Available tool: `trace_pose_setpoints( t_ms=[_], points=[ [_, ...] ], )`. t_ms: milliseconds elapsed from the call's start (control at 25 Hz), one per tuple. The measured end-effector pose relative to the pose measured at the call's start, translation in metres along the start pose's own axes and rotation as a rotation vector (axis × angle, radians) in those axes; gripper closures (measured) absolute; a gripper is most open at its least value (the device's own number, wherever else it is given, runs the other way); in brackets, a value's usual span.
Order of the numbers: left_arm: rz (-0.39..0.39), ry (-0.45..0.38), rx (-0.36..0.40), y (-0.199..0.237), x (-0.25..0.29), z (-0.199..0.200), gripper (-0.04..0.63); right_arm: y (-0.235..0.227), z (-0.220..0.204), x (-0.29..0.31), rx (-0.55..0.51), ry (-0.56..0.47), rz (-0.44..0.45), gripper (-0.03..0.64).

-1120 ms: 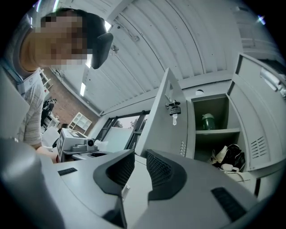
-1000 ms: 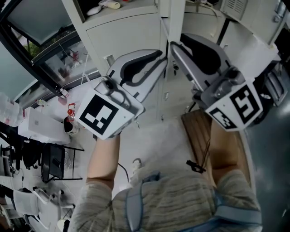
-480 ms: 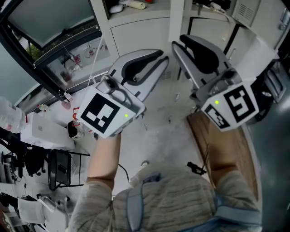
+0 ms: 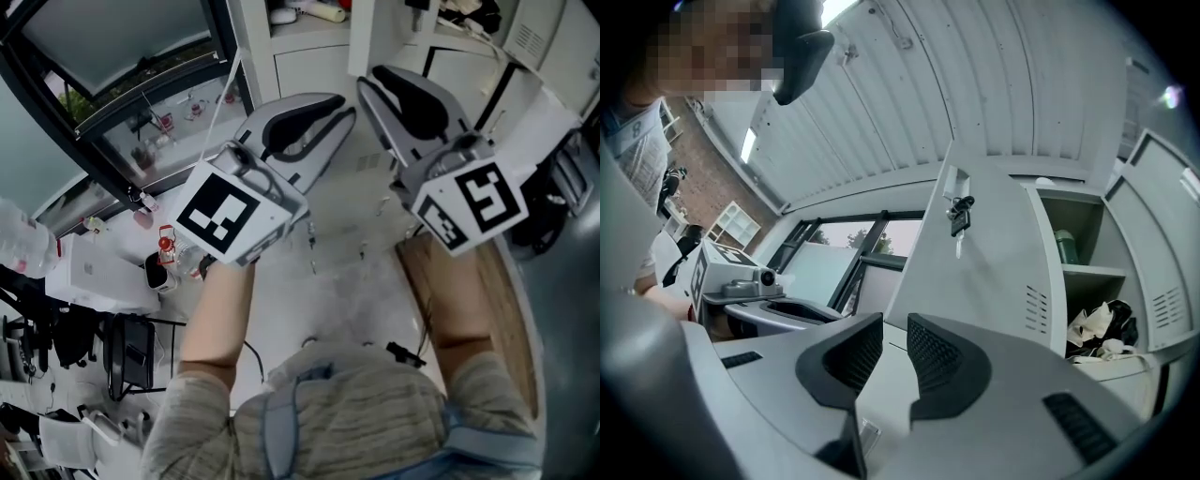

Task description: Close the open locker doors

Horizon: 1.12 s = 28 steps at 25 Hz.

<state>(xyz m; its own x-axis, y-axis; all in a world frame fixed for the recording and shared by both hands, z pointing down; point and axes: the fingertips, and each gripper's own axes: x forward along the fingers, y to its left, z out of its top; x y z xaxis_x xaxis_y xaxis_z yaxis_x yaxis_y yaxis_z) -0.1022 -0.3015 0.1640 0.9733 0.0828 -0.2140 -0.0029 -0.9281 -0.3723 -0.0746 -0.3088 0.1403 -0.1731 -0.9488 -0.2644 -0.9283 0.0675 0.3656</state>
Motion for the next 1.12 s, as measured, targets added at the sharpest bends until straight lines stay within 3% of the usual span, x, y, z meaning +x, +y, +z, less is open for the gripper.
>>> trace_pose_setpoints(
  t_ms=[640,1120],
  points=[
    [0.026,0.027,0.006,0.057,-0.026,-0.011,0.548,0.009,-0.016,0.071,-0.033,0.052,0.001,0.532],
    [0.039,0.033,0.009,0.079,-0.028,-0.016,0.548,0.003,-0.026,0.114,0.002,0.067,-0.009,0.532]
  ],
)
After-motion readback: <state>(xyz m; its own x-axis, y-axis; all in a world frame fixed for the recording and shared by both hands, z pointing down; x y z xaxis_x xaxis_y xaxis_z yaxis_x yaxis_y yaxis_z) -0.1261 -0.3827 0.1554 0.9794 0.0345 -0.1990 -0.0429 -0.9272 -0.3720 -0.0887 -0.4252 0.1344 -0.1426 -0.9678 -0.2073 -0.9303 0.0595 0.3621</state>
